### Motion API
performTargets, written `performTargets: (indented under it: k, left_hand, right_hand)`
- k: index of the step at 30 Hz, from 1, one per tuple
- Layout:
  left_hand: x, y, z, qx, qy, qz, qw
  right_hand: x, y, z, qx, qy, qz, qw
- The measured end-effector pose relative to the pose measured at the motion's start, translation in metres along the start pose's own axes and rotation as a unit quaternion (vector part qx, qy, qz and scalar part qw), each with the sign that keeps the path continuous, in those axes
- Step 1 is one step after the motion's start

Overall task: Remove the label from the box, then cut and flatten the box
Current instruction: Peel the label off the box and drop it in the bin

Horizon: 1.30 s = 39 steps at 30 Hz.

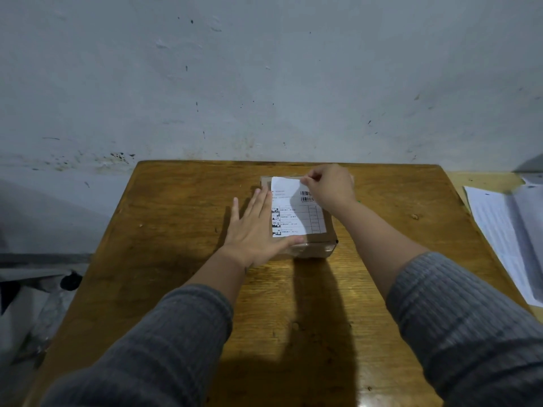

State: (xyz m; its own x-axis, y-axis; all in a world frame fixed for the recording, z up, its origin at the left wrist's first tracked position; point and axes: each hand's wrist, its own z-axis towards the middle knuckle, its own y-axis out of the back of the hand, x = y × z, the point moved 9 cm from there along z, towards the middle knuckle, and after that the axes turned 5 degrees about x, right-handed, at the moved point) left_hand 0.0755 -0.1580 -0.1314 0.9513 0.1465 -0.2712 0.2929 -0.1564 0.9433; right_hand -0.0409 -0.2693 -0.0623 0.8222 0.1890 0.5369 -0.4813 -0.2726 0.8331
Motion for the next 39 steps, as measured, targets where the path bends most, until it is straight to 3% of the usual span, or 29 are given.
performTargets:
  k: [8, 14, 17, 20, 23, 29, 35, 39]
  left_hand:
    - [-0.003, 0.003, 0.002, -0.006, -0.017, -0.013, 1.000]
    - [-0.003, 0.004, -0.004, 0.027, 0.005, 0.010, 1.000]
    - [-0.004, 0.009, -0.005, 0.024, 0.011, -0.045, 0.999]
    - [-0.011, 0.047, -0.007, -0.116, -0.013, -0.137, 0.984]
    - [-0.033, 0.091, -0.015, -0.251, -0.082, -0.135, 0.955]
    - [-0.076, 0.120, -0.033, -0.295, -0.140, -0.147, 0.934]
    - [-0.095, 0.102, -0.058, -0.233, -0.055, -0.352, 0.905]
    - [-0.117, 0.073, -0.085, -0.194, -0.017, -0.350, 0.916]
  right_hand:
    - [-0.001, 0.026, -0.013, -0.001, -0.016, 0.111, 0.994]
    - [-0.005, 0.052, -0.021, -0.049, -0.029, 0.181, 0.982]
    - [-0.009, 0.054, -0.027, -0.046, -0.037, 0.193, 0.979]
    - [-0.013, 0.053, -0.038, -0.032, -0.040, 0.219, 0.974]
    - [-0.013, 0.061, -0.051, -0.029, -0.028, 0.251, 0.967]
    - [-0.012, 0.083, -0.081, 0.012, 0.002, 0.268, 0.963]
    - [-0.038, 0.097, -0.120, 0.004, 0.019, 0.255, 0.967]
    - [-0.055, 0.099, -0.157, -0.015, 0.078, 0.099, 0.992]
